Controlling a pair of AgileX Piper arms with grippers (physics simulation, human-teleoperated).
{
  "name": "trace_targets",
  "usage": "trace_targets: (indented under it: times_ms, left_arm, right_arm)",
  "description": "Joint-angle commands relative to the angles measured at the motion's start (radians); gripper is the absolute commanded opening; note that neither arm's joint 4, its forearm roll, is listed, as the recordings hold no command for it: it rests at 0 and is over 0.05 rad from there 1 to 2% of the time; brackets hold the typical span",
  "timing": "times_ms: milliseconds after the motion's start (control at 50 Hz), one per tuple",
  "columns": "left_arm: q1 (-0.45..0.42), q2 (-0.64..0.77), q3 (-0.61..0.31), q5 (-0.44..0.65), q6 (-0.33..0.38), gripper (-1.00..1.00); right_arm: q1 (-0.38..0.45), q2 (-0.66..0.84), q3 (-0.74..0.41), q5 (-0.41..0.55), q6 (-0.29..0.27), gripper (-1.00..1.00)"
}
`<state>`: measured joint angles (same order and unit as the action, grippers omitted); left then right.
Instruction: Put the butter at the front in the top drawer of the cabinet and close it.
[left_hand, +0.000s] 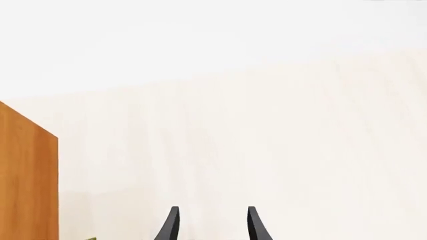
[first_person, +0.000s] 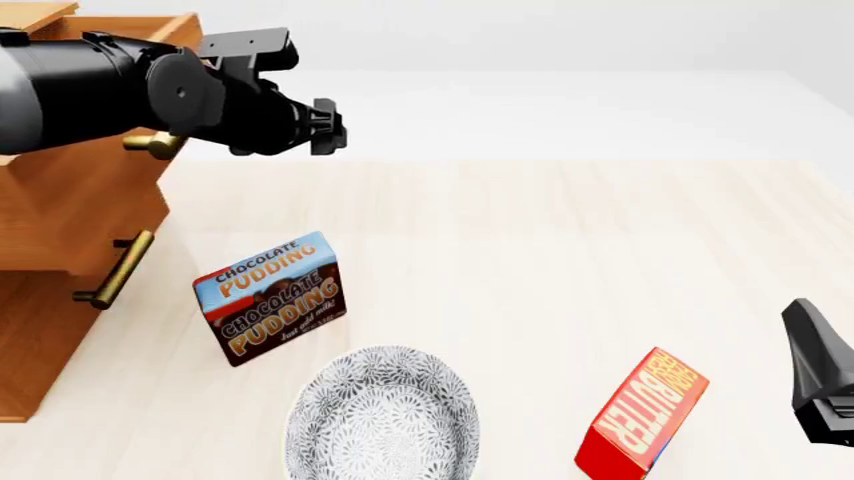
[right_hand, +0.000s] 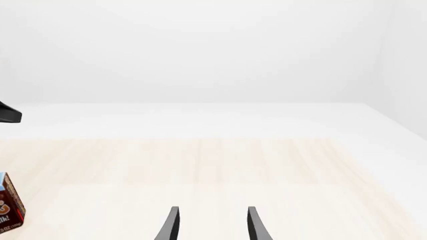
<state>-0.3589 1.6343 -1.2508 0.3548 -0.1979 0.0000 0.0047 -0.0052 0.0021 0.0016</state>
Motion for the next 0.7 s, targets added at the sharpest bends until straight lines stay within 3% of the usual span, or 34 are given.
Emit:
trace_targets:
  times_ms: [20,700]
  left_arm:
    - [0.045,-0.015,0.018,0.008,0.013,1.00]
    - [0.183,-0.092,0.093,0.007,0.035,1.00]
  right_arm:
    - [0.000,-0.001,0.001,0.000,-0.001,1.00]
    - [0.000,-0.001,0.001,0.000,-0.001,1.00]
